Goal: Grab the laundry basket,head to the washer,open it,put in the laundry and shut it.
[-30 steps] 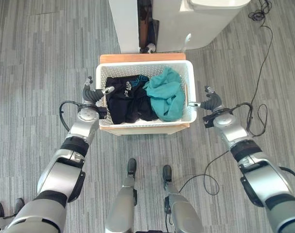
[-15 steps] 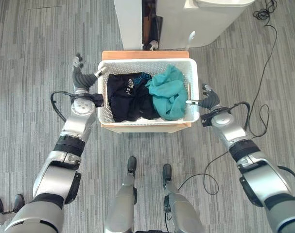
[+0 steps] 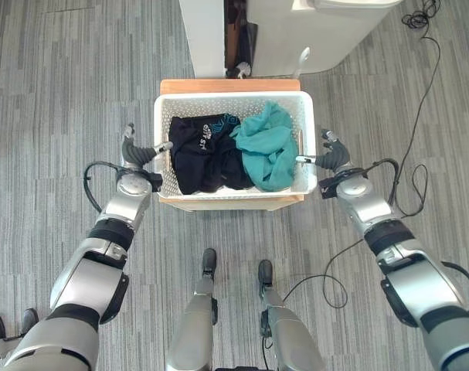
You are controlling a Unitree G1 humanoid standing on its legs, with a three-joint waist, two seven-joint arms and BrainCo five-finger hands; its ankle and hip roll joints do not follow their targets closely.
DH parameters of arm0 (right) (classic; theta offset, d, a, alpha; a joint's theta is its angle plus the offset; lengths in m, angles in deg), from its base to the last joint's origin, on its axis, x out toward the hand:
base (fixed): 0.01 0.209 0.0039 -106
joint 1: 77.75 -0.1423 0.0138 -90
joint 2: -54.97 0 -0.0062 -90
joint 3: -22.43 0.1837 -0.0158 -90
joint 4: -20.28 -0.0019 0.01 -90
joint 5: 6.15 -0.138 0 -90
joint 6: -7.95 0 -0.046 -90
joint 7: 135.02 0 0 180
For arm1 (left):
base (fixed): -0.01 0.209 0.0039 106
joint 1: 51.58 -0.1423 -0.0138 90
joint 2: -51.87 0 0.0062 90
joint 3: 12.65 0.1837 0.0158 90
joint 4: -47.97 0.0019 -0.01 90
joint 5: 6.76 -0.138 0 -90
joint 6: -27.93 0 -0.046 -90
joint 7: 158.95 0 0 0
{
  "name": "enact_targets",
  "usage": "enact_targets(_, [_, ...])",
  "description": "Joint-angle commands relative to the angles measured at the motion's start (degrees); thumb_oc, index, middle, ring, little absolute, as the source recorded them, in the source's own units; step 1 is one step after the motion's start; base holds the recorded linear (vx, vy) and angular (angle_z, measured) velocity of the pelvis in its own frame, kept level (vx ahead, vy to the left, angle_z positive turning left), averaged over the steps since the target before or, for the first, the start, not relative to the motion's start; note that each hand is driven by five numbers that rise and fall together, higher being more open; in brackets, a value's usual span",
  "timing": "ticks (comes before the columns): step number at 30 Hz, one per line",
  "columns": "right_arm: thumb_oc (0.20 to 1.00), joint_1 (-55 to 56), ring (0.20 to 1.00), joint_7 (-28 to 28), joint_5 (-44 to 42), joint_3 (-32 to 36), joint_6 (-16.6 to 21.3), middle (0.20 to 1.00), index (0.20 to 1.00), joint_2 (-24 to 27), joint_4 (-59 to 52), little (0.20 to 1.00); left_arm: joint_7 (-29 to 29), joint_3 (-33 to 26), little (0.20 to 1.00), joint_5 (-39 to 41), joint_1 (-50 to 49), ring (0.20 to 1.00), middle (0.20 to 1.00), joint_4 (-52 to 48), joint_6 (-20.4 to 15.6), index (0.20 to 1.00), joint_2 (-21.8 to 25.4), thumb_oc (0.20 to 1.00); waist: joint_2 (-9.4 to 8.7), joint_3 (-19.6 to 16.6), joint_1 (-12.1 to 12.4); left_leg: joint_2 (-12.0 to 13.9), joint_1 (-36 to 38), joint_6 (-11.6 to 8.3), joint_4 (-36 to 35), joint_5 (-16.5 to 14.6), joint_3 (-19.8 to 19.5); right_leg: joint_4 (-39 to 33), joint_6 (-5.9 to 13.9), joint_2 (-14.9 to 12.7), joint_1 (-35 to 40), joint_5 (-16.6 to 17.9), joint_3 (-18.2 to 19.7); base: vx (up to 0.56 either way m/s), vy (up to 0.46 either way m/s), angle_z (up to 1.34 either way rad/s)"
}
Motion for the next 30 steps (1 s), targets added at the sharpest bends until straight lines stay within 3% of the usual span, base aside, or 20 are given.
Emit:
enact_targets(1, [1.0,-4.1,1.0,1.6,-2.8,-0.1,3.2,1.0,1.0,2.0,-0.5,1.0,-2.9,1.3,1.0,4.0,6.9,1.0,1.0,4.5,-0.6,1.0,-1.3,1.0,-0.12,-0.6,0.3,0.9,-2.5,-0.34,6.0,-4.9,0.5,6.3,1.85,-6.1,-5.4,-0.6,-1.3,0.0,0.0,0.0])
enact_targets(27, [1.0,-17.8,1.0,0.6,-6.0,-9.4,1.4,1.0,1.0,-1.4,11.3,1.0,-7.1,12.0,1.0,1.2,20.1,1.0,1.0,18.9,1.2,1.0,-2.3,1.0,0.48,2.1,-0.5,0.9,-6.7,-0.89,4.0,-2.2,1.0,6.9,2.07,-6.0,-10.6,0.7,-2.2,0.0,0.002,0.02])
enact_targets(28, [1.0,-18.3,1.0,0.3,-6.3,-10.0,1.2,1.0,1.0,-1.7,12.1,1.0,-7.5,12.6,0.586,1.3,20.6,0.586,0.586,19.6,1.3,0.586,-2.4,0.586,0.43,2.1,-0.5,0.9,-6.8,-0.88,4.0,-2.1,1.1,6.8,2.07,-6.0,-10.7,0.8,-2.3,0.0,0.0,0.0])
enact_targets(29, [1.0,-18.4,1.0,0.3,-6.3,-10.0,1.3,1.0,1.0,-1.7,12.2,1.0,-7.5,12.6,0.586,1.4,20.7,0.586,0.586,19.7,1.3,0.586,-2.4,0.586,0.43,2.1,-0.5,0.9,-6.8,-0.88,4.0,-2.1,1.1,6.8,2.07,-6.0,-10.7,0.8,-2.3,0.0,0.0,0.0])
enact_targets(30, [1.0,-18.8,1.0,-0.1,-6.5,-10.5,1.0,1.0,1.0,-2.1,12.7,1.0,-8.0,13.3,0.2,1.4,21.0,0.2,0.2,20.3,1.5,0.2,-2.7,0.2,0.33,2.2,-0.6,0.8,-6.9,-0.86,4.0,-2.0,1.2,6.7,2.06,-5.9,-10.7,0.9,-2.3,0.0,0.0,0.0])
